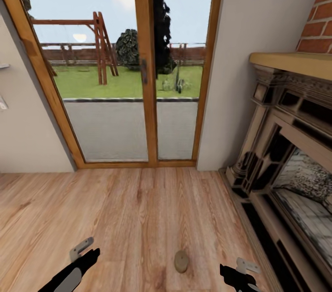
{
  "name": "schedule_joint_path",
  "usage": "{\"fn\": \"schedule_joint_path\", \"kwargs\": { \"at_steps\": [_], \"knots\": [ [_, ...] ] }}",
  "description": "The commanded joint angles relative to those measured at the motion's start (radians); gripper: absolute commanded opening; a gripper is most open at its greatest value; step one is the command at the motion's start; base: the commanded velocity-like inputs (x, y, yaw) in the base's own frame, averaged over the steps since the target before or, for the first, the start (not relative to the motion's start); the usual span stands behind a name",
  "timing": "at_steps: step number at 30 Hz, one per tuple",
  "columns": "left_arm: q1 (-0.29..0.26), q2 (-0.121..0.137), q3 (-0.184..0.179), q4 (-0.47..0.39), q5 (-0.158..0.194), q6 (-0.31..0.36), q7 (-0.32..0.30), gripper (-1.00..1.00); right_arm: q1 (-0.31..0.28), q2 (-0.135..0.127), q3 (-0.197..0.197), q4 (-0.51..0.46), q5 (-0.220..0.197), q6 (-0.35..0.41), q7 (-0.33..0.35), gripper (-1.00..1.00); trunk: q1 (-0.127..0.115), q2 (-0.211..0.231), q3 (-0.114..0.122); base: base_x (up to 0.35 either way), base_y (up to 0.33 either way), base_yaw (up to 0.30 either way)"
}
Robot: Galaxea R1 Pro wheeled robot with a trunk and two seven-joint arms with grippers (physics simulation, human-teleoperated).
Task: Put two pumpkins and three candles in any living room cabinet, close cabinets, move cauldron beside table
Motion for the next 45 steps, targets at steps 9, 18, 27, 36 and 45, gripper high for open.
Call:
{"fn": "schedule_joint_path", "kwargs": {
  "at_steps": [9, 18, 27, 36, 45],
  "knots": [
    [0.001, 0.012, 0.001, 0.002, 0.012, 0.001, 0.0, 1.0, -0.001, 0.0, 0.009, 0.0, -0.008, -0.002, -0.005, 1.0, 0.0, -0.001, -0.001, 0.002, 0.104, 0.0],
    [0.002, 0.023, -0.001, 0.006, 0.006, -0.001, -0.001, 1.0, 0.0, 0.0, 0.009, 0.0, -0.008, -0.002, -0.005, 1.0, 0.0, -0.001, -0.001, 0.0, 0.003, 0.0],
    [0.002, 0.016, -0.063, 0.006, -0.037, -0.009, 0.009, 1.0, -0.001, 0.001, 0.107, -0.001, -0.008, -0.003, 0.001, 1.0, 0.0, -0.001, -0.001, 0.0, 0.162, 0.0],
    [0.002, 0.009, -0.066, 0.006, -0.046, -0.012, 0.146, 1.0, -0.001, 0.001, 0.138, -0.001, -0.008, -0.007, 0.001, 1.0, 0.0, -0.001, -0.001, 0.032, 0.027, 0.0],
    [0.002, 0.009, -0.066, 0.006, -0.045, -0.011, 0.155, 1.0, -0.001, 0.003, 0.139, -0.002, -0.008, -0.009, 0.001, 1.0, 0.0, -0.001, -0.001, 0.113, 0.007, 0.0]
  ]
}}
